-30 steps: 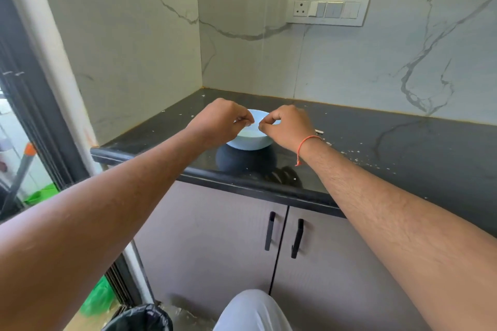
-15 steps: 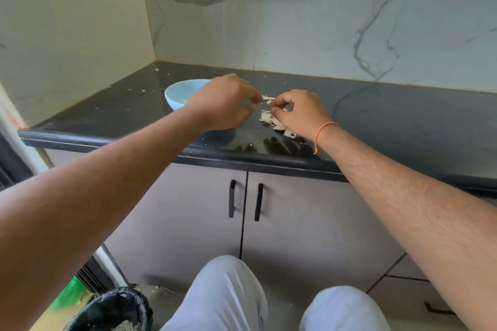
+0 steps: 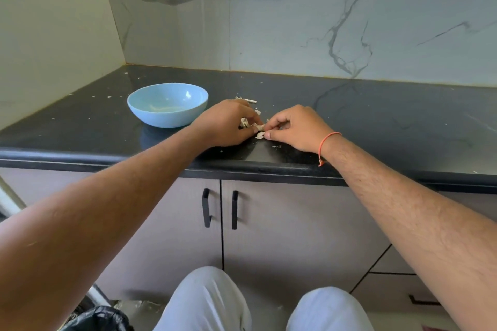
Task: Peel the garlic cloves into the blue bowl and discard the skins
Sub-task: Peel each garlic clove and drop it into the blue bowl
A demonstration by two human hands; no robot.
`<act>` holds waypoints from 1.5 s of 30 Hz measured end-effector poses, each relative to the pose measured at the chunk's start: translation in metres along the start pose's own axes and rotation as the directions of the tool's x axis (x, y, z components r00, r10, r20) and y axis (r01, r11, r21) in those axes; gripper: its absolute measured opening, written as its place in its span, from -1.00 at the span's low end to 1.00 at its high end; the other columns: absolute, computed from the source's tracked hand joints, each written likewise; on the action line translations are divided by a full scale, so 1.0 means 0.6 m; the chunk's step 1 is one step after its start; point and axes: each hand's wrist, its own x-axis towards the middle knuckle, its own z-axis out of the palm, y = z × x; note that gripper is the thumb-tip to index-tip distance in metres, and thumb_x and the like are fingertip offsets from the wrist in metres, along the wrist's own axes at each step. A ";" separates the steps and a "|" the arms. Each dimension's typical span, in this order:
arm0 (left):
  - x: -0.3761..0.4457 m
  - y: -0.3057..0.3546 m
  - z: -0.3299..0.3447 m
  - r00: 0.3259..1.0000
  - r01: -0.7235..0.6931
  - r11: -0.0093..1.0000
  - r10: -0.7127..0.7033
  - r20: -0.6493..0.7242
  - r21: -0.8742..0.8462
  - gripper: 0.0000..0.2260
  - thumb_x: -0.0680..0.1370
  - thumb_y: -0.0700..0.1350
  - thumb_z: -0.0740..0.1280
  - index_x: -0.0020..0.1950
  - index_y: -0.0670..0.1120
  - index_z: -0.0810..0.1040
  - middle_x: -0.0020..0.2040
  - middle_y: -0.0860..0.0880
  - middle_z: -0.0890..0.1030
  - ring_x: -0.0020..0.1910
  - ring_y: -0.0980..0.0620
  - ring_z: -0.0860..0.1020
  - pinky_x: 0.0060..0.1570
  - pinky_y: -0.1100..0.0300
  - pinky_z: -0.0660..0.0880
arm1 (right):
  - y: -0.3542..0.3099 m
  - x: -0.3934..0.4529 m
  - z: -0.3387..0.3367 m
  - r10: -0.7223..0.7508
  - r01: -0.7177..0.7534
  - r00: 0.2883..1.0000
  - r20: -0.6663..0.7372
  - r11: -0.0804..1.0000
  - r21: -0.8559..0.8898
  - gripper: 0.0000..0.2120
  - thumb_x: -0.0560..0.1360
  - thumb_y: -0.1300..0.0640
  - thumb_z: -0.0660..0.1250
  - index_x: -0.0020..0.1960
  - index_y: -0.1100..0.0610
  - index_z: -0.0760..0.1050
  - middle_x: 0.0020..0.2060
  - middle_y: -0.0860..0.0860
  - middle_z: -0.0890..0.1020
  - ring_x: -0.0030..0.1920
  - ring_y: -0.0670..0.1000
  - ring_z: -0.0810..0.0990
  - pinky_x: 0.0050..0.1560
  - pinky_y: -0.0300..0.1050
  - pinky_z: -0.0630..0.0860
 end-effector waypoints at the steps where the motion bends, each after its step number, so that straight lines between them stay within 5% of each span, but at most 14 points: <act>1: 0.002 -0.002 0.002 1.000 -0.004 1.000 0.004 -0.006 -0.006 -0.82 0.60 0.04 0.45 0.18 0.11 0.73 0.15 0.07 0.65 -0.08 0.17 0.49 0.06 0.09 0.56 | 0.005 0.003 0.002 0.008 -0.008 1.000 -0.015 0.999 0.034 -0.88 0.47 0.06 0.59 0.00 -0.06 0.77 -0.28 -0.22 0.69 -0.30 -0.32 0.60 -0.16 -0.43 0.46; 4: 0.002 -0.010 0.011 0.999 0.010 0.998 -0.012 -0.033 -0.055 -0.80 0.56 0.01 0.45 0.17 0.10 0.72 0.11 0.11 0.62 -0.10 0.15 0.57 0.04 0.03 0.60 | 0.016 0.013 0.003 0.033 -0.020 0.996 -0.079 0.987 0.161 -0.84 0.47 0.11 0.59 0.04 -0.02 0.76 -0.24 -0.17 0.71 -0.28 -0.30 0.60 -0.14 -0.44 0.47; 9: 0.000 -0.017 0.023 0.986 -0.002 0.988 -0.024 -0.166 -0.155 -0.73 0.56 0.01 0.42 0.26 0.09 0.68 0.16 0.14 0.61 -0.13 0.26 0.57 -0.06 0.36 0.49 | 0.018 0.016 0.012 0.023 0.057 0.987 -0.157 0.871 0.487 -0.78 0.52 0.24 0.54 0.16 0.17 0.70 -0.04 0.09 0.74 -0.22 -0.24 0.63 -0.29 -0.43 0.48; 17: 0.004 -0.024 0.027 0.977 -0.008 0.984 -0.031 -0.213 -0.180 -0.91 0.60 0.07 0.47 -0.01 0.08 0.71 -0.15 0.22 0.61 -0.27 0.11 0.54 -0.24 0.35 0.36 | 0.028 0.024 0.024 0.020 0.080 0.979 -0.203 0.879 0.470 -0.85 0.54 0.18 0.53 0.10 0.12 0.73 -0.12 0.01 0.77 -0.22 -0.21 0.66 -0.31 -0.42 0.47; 23: 0.006 -0.029 0.030 0.979 -0.019 0.986 -0.015 -0.204 -0.164 -0.94 0.61 0.01 0.47 0.01 0.06 0.71 -0.14 0.17 0.63 -0.26 0.13 0.54 -0.25 0.31 0.36 | 0.019 0.026 0.023 -0.010 0.078 0.980 -0.197 0.939 0.336 -0.88 0.49 0.01 0.57 0.01 -0.01 0.77 -0.24 -0.11 0.75 -0.26 -0.11 0.65 -0.16 -0.26 0.55; 30: 0.004 -0.034 0.030 0.963 -0.045 0.978 -0.011 -0.268 -0.202 -0.93 0.58 0.03 0.51 0.03 0.09 0.69 -0.08 0.24 0.58 -0.16 0.42 0.49 -0.21 0.51 0.32 | -0.008 0.044 -0.064 -0.072 0.069 0.994 -0.087 0.997 -0.039 -0.95 0.45 0.01 0.60 -0.15 -0.04 0.75 -0.45 -0.35 0.61 -0.40 -0.33 0.53 -0.34 -0.48 0.33; 33: 0.005 -0.038 0.032 0.955 -0.015 0.976 -0.050 -0.292 -0.216 -0.95 0.62 0.01 0.45 0.07 0.11 0.68 -0.03 0.25 0.59 -0.17 0.36 0.49 -0.21 0.46 0.33 | -0.012 0.054 -0.101 -0.060 0.050 0.996 -0.066 0.988 -0.144 -0.95 0.45 0.03 0.60 -0.14 -0.01 0.76 -0.38 -0.30 0.65 -0.35 -0.34 0.57 -0.33 -0.49 0.36; 36: 0.004 -0.036 0.033 0.958 0.006 0.979 -0.064 -0.279 -0.204 -0.91 0.64 -0.03 0.42 0.12 0.11 0.68 0.01 0.26 0.58 -0.13 0.36 0.49 -0.19 0.45 0.35 | -0.017 0.046 -0.085 -0.032 0.081 0.991 0.130 0.917 -0.391 -0.95 0.46 0.03 0.58 -0.13 0.00 0.78 -0.35 -0.31 0.65 -0.28 -0.28 0.62 -0.24 -0.36 0.47; 41: 0.005 -0.034 0.030 0.958 0.008 0.978 -0.067 -0.278 -0.207 -0.88 0.65 -0.06 0.41 0.15 0.11 0.68 0.06 0.24 0.58 -0.10 0.31 0.52 -0.15 0.44 0.38 | -0.011 0.053 -0.084 -0.018 0.062 0.994 0.112 0.910 -0.410 -0.94 0.47 0.03 0.57 -0.16 0.00 0.76 -0.51 -0.35 0.55 -0.41 -0.35 0.54 -0.38 -0.51 0.32; 45: 0.005 -0.032 0.031 0.962 0.014 0.979 -0.068 -0.265 -0.203 -0.87 0.65 -0.05 0.41 0.17 0.11 0.67 0.09 0.22 0.60 -0.10 0.21 0.54 -0.12 0.36 0.44 | -0.018 0.054 -0.084 -0.015 0.084 0.989 0.147 0.874 -0.478 -0.91 0.49 0.07 0.55 -0.18 0.06 0.77 -0.45 -0.33 0.58 -0.35 -0.28 0.57 -0.25 -0.33 0.47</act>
